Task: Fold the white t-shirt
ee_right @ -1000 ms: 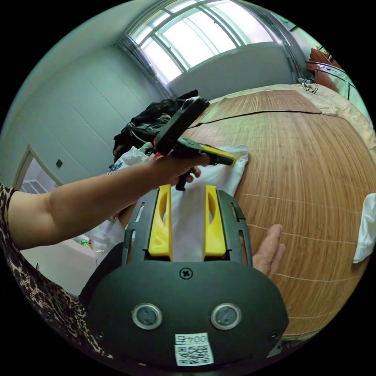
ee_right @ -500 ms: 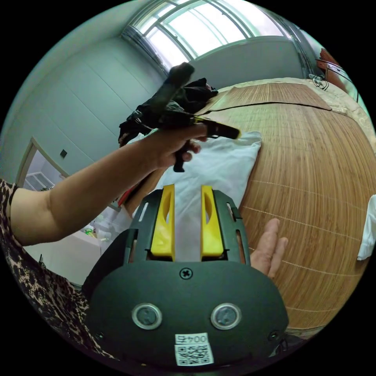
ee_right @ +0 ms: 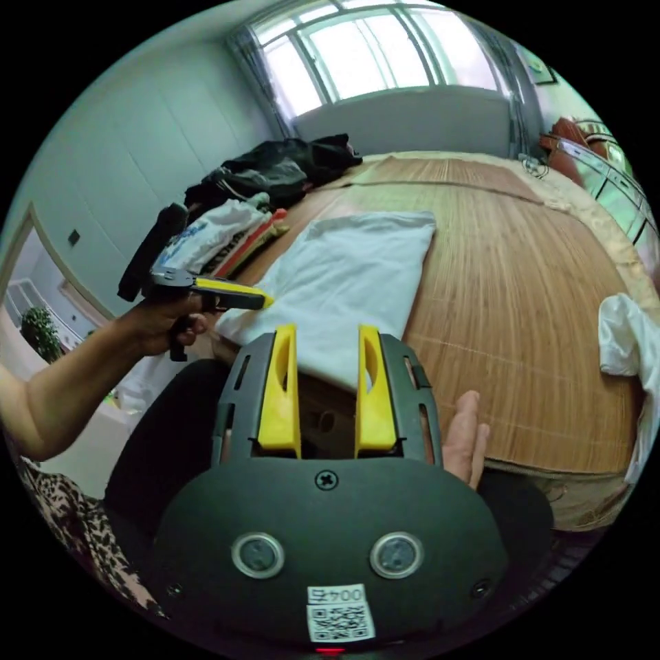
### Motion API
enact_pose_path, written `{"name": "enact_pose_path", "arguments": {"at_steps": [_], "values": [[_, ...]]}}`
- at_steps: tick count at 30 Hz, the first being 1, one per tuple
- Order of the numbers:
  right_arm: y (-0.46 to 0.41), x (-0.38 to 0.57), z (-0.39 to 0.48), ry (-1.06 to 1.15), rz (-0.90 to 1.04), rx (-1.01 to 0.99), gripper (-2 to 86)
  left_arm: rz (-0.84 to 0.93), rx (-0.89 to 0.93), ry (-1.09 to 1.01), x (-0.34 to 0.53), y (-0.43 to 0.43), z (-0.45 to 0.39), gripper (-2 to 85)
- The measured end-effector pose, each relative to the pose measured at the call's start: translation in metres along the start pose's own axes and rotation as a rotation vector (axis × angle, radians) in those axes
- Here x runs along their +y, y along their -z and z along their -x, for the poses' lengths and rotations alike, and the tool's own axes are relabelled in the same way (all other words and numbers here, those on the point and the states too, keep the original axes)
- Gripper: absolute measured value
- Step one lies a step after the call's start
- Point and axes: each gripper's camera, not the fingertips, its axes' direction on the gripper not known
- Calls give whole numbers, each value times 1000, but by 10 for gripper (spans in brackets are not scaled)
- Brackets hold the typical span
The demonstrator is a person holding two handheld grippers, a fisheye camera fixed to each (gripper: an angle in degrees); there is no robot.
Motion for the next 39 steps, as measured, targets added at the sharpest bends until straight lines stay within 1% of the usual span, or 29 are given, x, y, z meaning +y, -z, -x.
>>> {"name": "enact_pose_path", "arguments": {"at_steps": [2,3,5,6,8,9,10,11,12,13,14,16,18,20,21,22,23,24,27,29,31,32,33,35,36,38,39], "values": [[-20,3,2,-52,71,-23,111,-56,72,50,10,0,14,8],[-21,2,4,-45,79,-2,106,-49,96,86,11,7,21,9],[-14,-2,19,3,67,139,86,-107,47,72,17,31,19,9],[-10,-2,23,8,49,156,80,-156,21,43,23,46,16,9],[5,2,33,-17,-36,145,87,-145,4,14,32,50,15,9],[5,4,34,-25,-44,140,89,-100,3,9,37,39,18,9],[0,7,36,-43,-37,148,92,-11,6,14,41,18,25,8],[-9,11,38,-50,-2,162,93,-5,20,20,44,11,28,8],[-14,13,40,-46,19,172,92,-65,65,62,52,13,37,8],[-23,16,42,-38,56,192,90,-63,86,82,54,16,41,8],[-21,17,44,-41,47,193,88,-76,81,105,58,27,44,8],[-10,14,49,-63,16,174,85,-149,27,69,68,50,42,8],[-6,10,58,-24,15,156,80,-117,21,49,73,43,44,8],[-29,6,69,43,153,169,83,-33,34,45,77,17,51,8],[-35,6,70,46,176,177,83,-84,77,82,83,16,59,8],[-36,4,73,61,178,184,83,-83,98,105,83,17,63,8],[-30,0,76,71,172,182,90,-89,100,140,84,24,66,8],[-25,-3,78,77,159,181,93,-133,59,138,85,37,63,8],[-10,-19,87,131,95,172,105,-221,38,80,74,55,53,8],[-26,-39,90,181,133,161,152,-238,27,51,59,51,49,8],[-50,-51,85,188,206,144,180,-184,4,37,42,33,48,8],[-69,-55,77,169,275,134,184,-89,-18,19,32,11,49,8],[-73,-55,72,156,296,121,186,-91,-2,25,32,0,53,7],[-59,-66,67,146,258,96,196,-82,56,81,30,6,63,8],[-53,-70,65,146,241,92,199,-119,47,85,28,18,64,8],[-35,-88,53,147,171,77,202,-193,32,48,20,36,60,8],[-34,-94,49,144,166,71,203,-209,32,22,8,40,57,8]]}}
